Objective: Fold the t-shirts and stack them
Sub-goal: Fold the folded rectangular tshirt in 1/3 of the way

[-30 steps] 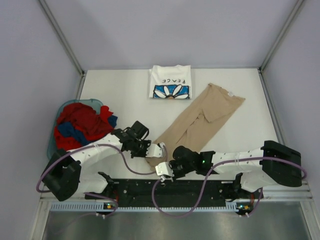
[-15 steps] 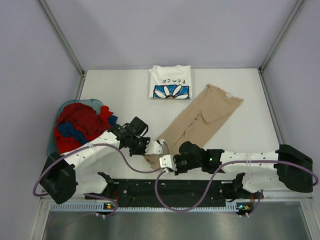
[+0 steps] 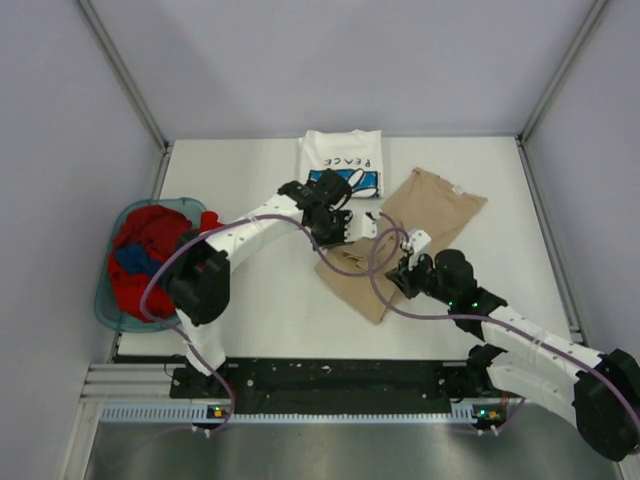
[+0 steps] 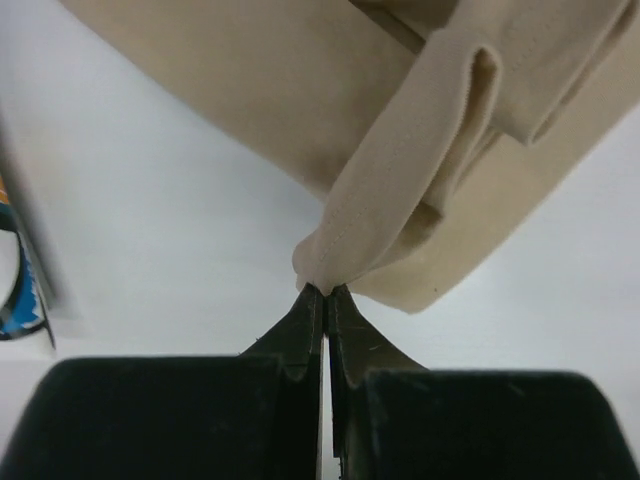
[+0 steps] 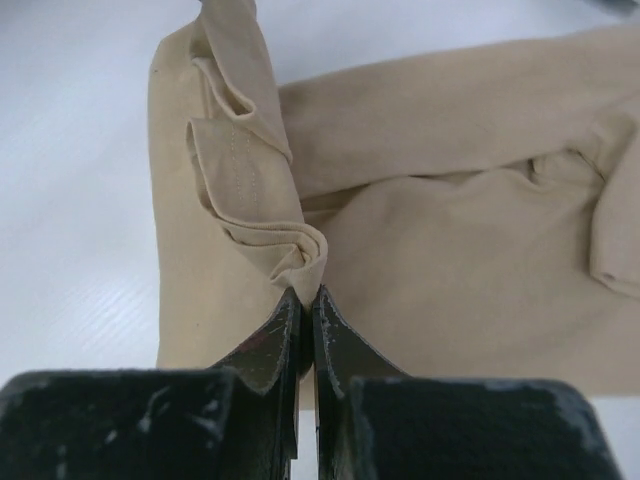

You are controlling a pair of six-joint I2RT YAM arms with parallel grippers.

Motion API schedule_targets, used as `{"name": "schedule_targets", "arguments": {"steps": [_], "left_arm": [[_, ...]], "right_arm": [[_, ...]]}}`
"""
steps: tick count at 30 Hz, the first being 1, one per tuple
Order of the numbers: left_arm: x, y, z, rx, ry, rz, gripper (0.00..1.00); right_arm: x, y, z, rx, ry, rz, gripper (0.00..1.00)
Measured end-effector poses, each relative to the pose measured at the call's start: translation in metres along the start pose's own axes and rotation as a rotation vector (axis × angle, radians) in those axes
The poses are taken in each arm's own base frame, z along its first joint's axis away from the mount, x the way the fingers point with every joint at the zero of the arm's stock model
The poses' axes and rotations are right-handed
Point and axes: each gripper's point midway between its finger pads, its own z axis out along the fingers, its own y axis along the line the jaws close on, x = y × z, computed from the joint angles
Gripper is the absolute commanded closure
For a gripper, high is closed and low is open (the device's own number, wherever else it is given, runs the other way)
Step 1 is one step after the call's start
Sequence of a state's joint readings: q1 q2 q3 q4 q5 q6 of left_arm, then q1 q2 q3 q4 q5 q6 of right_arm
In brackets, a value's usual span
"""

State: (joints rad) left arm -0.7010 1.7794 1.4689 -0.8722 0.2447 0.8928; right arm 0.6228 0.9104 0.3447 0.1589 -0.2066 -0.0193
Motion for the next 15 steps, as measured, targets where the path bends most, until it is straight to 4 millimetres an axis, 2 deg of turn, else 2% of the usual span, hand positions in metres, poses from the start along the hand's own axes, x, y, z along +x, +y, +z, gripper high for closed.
{"name": "schedule_targets", "arguments": {"steps": [2, 5, 9, 15], "left_arm": [[-0.015, 0.019, 0.013, -0.01, -0.01, -0.009, 1.0], [-0.03, 0.037, 0.026, -0.021, -0.02, -0.016, 1.0], [-0.045, 0.051, 0.043, -0.031, -0.027, -0.008, 1.0], [-0.058, 0.067, 0.076, -0.077, -0.014, 0.007, 1.0]], "right_arm": [[0.008, -0.015, -0.002, 0.054, -0.001, 0.074, 1.0], [0.018, -0.035, -0.003, 0.112, 0.0, 0.195, 1.0], [0.035, -0.062, -0.004, 0.206, 0.02, 0.347, 1.0], [0.043, -0.079, -0.006, 0.284, -0.003, 0.45, 1.0]]}}
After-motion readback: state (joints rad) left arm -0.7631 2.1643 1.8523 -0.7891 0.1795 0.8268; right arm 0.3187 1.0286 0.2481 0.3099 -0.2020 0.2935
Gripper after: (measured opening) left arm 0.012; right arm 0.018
